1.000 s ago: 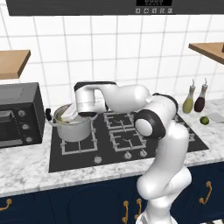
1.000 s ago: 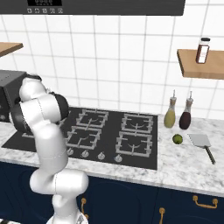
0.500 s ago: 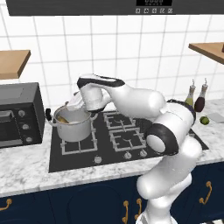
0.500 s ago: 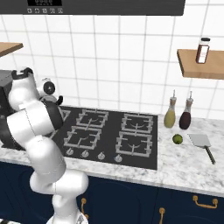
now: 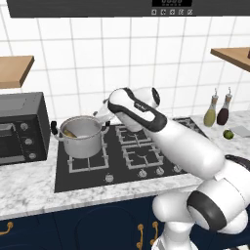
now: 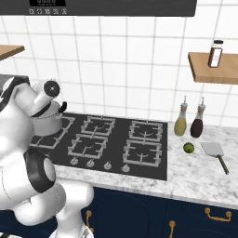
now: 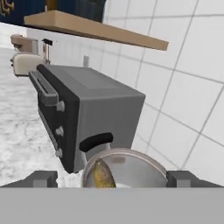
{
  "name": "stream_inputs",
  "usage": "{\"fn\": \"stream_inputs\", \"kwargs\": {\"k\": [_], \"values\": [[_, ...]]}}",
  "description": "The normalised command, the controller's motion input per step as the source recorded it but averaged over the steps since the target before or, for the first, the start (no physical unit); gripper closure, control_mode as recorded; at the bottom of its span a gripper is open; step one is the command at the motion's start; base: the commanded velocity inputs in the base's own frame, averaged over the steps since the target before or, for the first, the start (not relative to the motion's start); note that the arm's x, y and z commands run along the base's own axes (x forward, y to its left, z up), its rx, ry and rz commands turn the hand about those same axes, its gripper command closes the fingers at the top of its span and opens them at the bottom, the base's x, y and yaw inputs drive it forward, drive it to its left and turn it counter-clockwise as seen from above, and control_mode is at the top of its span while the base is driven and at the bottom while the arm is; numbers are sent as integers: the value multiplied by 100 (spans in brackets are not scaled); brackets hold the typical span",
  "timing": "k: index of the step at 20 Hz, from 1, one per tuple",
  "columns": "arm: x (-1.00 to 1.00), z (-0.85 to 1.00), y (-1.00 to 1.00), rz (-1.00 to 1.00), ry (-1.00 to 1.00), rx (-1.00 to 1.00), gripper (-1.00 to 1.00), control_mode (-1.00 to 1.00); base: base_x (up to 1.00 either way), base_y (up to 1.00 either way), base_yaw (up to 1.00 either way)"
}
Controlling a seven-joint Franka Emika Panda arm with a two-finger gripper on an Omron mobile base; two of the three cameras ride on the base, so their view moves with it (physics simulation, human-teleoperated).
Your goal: Put the cucumber and lime in the pot. Retrieve the spatula and lightly stir the vegetables in the pot.
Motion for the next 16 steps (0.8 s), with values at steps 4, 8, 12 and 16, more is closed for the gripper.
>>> {"fn": "stream_inputs", "kwargs": {"k": [4,8,12,16], "values": [[-56,3,-100,0,13,-17,-100,-100,0,0,0],[-34,0,-100,-3,32,-21,-100,-100,0,0,0],[-4,-6,-100,-9,34,-30,-100,-100,0,0,0],[-2,-47,-100,-16,31,-33,-100,-100,0,0,0]]}}
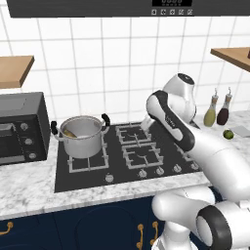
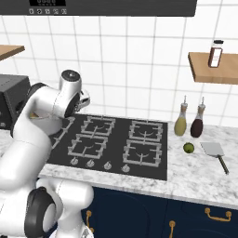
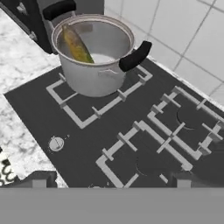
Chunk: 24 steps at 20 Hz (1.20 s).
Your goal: Put the cucumber and lime in the pot. Retrieve the spatula and lightly stir the vegetables in the pot.
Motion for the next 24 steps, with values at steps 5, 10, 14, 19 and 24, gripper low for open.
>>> {"fn": "stream_inputs", "kwargs": {"k": [5,10,14,19,24], "values": [[0,-70,-100,-27,14,-32,-100,-100,0,0,0],[1,-39,-100,-25,-4,-17,-100,-100,0,0,0],[7,-16,-100,-22,-10,-5,-100,-100,0,0,0],[10,-2,-100,-19,-6,-5,-100,-100,0,0,0],[18,-18,-100,-19,-7,-6,-100,-100,0,0,0]]}}
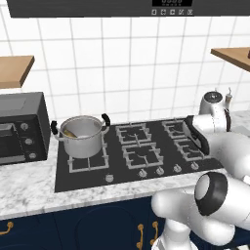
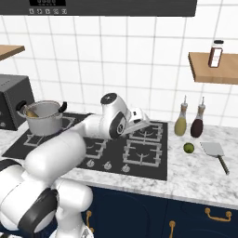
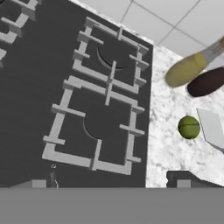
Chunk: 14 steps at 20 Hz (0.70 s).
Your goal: Put the cucumber and lime in the pot. Retrieve the spatula and lightly stir the vegetables in the pot.
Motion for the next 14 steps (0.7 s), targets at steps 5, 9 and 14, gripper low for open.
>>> {"fn": "stream_inputs", "kwargs": {"k": [5,9,14], "values": [[28,-10,-100,-15,-8,-3,-100,-100,0,0,0],[28,0,-100,-7,-11,0,-100,-100,0,0,0],[44,-31,-90,-3,0,0,-100,-100,0,0,0]]}}
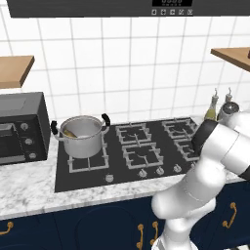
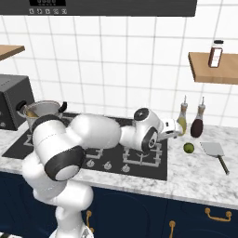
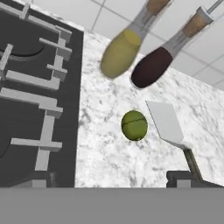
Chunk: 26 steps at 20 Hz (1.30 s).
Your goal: Put the cucumber and lime in the pot. Retrieve the spatula and lightly stir the vegetables in the pot.
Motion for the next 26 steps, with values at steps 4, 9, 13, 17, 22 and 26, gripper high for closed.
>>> {"fn": "stream_inputs", "kwargs": {"k": [4,9,13,17,22,26], "values": [[28,-4,-75,0,0,6,-100,-100,0,0,0],[27,7,-64,-3,0,14,-100,-100,0,0,0],[23,5,-68,-5,1,30,-100,-100,0,0,0],[1,-24,-51,-3,1,14,-100,-100,0,0,0],[23,-21,-13,0,0,0,-100,-100,0,0,0],[51,-8,0,0,0,0,-100,-100,0,0,0]]}}
